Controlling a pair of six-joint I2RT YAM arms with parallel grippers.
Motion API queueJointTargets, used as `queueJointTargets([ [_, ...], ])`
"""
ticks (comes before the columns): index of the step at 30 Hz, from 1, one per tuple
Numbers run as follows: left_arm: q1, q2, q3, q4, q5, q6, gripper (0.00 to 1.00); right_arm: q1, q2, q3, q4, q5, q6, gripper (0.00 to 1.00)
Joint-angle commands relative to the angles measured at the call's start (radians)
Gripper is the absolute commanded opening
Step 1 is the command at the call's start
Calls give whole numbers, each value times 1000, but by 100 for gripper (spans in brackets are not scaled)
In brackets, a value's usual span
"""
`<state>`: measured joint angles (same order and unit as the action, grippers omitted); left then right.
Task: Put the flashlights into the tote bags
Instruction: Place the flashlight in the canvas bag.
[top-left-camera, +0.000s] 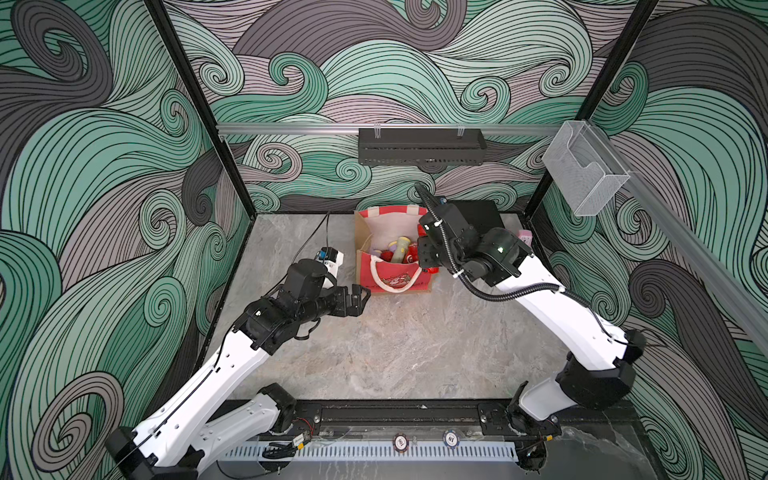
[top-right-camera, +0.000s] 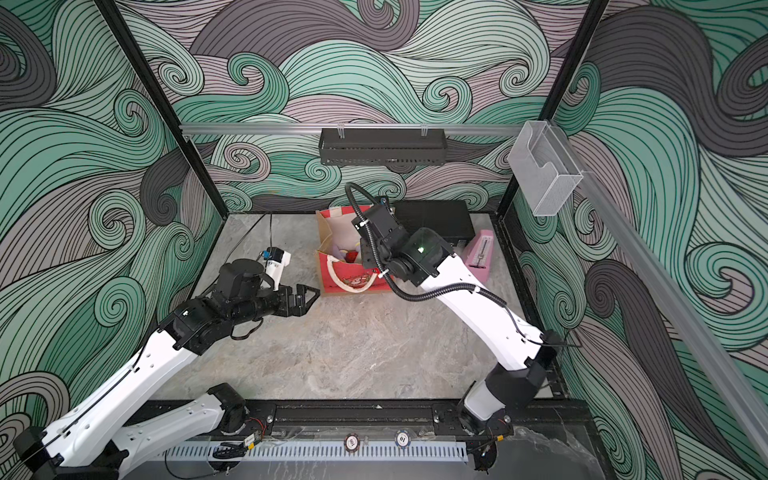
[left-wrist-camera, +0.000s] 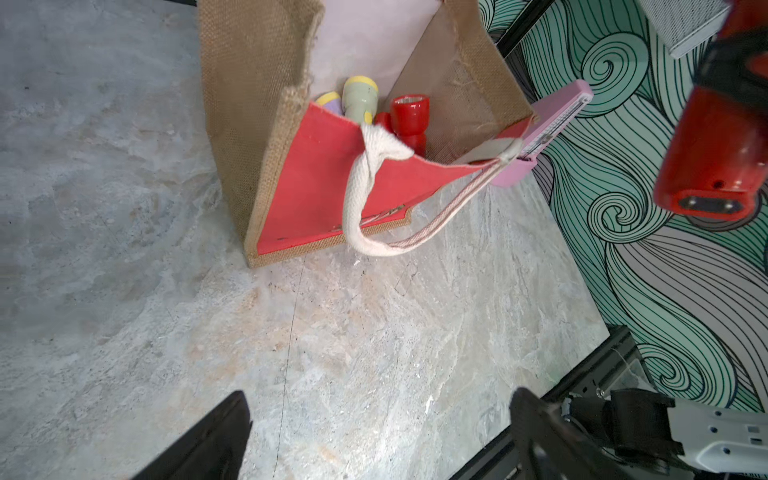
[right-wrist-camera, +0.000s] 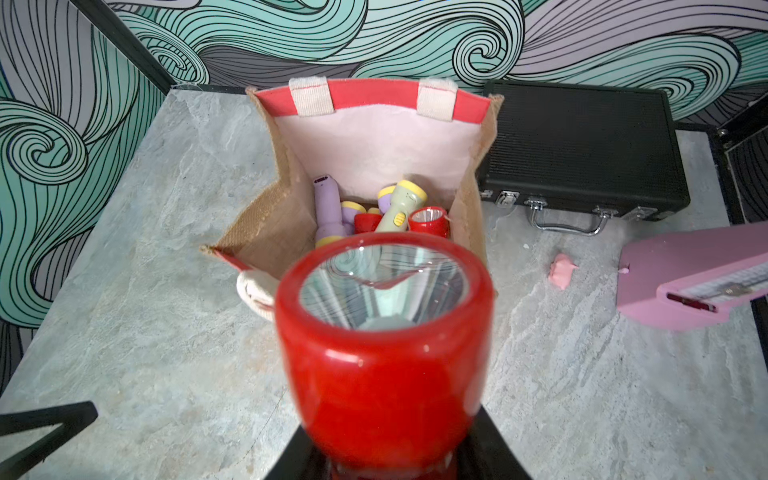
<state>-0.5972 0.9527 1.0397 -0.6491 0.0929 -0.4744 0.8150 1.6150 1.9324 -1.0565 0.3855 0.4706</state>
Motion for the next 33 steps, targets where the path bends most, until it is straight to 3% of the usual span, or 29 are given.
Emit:
queueJointTargets([
  [1, 10, 49, 64, 40, -19, 2, 98, -47, 86, 107, -8, -92, -80, 0],
  [7, 30, 128, 139, 62, -30, 1, 98, -125, 247, 262, -7, -186, -85, 0],
  [20, 98, 298, 328, 64, -30, 35, 98, -179, 509, 483, -8, -297, -103, 0],
  [33, 112, 363, 387, 77, -25, 30, 99, -216, 651, 538, -8, -340, -111, 0],
])
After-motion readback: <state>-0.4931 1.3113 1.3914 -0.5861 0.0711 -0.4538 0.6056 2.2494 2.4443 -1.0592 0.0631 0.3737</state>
